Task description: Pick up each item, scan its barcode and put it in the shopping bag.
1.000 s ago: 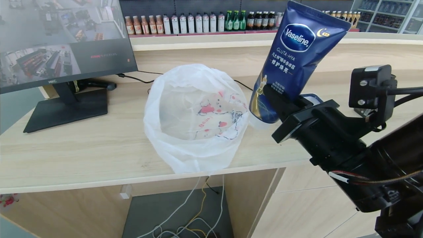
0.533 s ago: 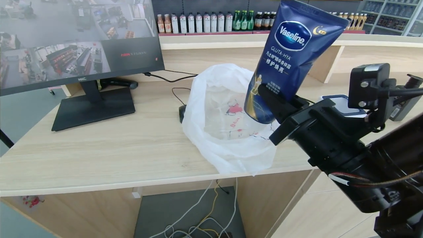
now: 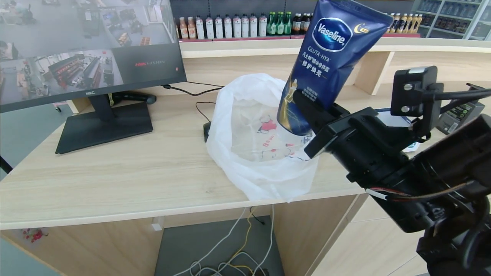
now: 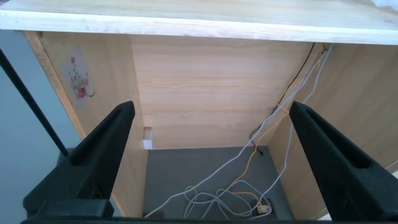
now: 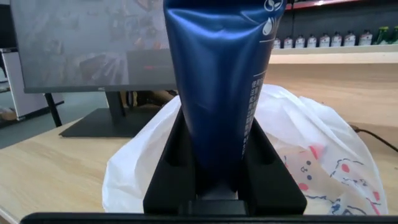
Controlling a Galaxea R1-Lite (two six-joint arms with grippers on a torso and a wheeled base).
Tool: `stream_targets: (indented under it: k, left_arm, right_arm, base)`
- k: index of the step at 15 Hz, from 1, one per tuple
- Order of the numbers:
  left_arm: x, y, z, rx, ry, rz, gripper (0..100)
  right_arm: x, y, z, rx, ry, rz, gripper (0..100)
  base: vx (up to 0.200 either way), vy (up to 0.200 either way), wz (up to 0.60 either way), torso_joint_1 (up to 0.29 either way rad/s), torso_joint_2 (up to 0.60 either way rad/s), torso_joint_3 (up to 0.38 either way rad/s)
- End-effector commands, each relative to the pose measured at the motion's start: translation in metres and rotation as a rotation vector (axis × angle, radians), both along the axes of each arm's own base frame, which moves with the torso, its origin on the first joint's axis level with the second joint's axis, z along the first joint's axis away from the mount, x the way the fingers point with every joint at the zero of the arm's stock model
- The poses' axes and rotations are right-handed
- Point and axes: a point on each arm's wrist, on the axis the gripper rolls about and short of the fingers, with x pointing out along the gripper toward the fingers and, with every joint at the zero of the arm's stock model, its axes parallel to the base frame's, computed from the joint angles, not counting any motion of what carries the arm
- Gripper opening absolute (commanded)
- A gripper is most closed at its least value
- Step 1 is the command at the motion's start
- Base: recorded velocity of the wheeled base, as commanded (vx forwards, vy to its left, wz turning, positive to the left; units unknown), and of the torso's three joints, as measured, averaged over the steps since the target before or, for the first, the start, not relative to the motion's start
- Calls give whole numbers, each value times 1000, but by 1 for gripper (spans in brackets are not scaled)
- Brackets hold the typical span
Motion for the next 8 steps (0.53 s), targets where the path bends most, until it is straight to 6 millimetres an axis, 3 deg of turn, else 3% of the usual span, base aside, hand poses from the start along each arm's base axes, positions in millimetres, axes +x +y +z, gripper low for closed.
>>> stream_targets:
  k: [1,8]
  left_arm:
    - [0,0,0,0,0,0,100]
    - [0,0,0,0,0,0,100]
  right_arm:
    - [20,19,-10,-11,17,-3,0]
    - [57,41,-37,-24,69,-27,0]
  base:
    - [0,0,0,0,0,0]
    - [0,0,0,0,0,0]
